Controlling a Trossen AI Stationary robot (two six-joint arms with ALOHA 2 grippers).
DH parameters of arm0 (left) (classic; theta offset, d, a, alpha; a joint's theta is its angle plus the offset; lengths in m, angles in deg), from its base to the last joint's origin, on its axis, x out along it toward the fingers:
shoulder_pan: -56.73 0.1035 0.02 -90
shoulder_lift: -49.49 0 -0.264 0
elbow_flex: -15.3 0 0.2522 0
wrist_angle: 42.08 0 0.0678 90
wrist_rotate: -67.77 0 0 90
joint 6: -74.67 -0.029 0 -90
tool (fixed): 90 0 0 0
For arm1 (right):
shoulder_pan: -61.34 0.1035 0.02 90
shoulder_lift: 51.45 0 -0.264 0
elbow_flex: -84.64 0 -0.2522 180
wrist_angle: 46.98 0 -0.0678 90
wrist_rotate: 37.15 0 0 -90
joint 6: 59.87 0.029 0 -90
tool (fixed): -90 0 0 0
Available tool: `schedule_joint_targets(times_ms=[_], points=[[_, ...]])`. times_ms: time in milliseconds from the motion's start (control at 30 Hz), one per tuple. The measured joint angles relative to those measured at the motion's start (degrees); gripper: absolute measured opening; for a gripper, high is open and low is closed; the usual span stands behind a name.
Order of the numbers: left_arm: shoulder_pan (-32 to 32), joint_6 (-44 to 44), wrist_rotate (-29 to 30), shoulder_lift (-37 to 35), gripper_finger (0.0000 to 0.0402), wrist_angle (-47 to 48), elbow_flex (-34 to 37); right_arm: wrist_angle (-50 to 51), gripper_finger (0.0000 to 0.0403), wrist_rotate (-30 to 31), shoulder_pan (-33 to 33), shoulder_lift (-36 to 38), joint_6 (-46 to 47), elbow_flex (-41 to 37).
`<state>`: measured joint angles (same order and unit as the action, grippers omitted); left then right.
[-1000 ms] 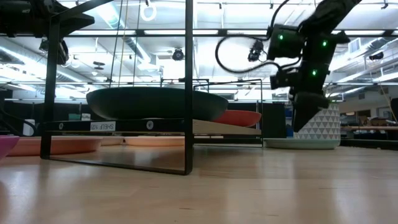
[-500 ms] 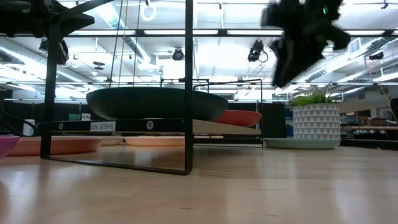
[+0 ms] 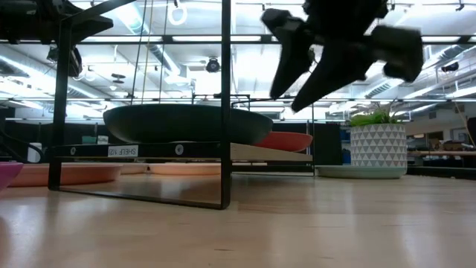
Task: Place and stack plates onto a shelf
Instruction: Stack the dark green plate on the orange plate
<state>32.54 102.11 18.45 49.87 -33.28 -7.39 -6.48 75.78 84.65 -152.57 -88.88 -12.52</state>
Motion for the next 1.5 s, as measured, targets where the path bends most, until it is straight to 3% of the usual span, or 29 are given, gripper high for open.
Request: schedule_joint_targets(times_ms=[300,767,1000,1167,1500], points=[[0.0,-0.05,0.26,-0.02,0.0007,0.17,0.0,-7.39,0.0155,1.94,-1.78,-5.6,-11.03,0.14],[0.0,-0.24,3.22,0.31,0.0007,1.3,-0.02,-7.64,0.0015,-2.8,-5.18,-6.31,-18.87,0.09],[0.0,-1.55,3.23,0.35,0.0007,1.63,-0.01,-8.95,0.0029,-0.84,-4.11,-5.36,-24.85,0.14],[0.0,-1.57,3.22,0.35,0.0007,1.75,-0.02,-7.19,0.0023,5.11,-3.87,-4.33,-24.89,1.66],[0.02,-1.11,3.18,0.35,0.0007,1.8,-0.02,3.48,0.0028,7.77,-11.07,1.28,-13.87,2.28]])
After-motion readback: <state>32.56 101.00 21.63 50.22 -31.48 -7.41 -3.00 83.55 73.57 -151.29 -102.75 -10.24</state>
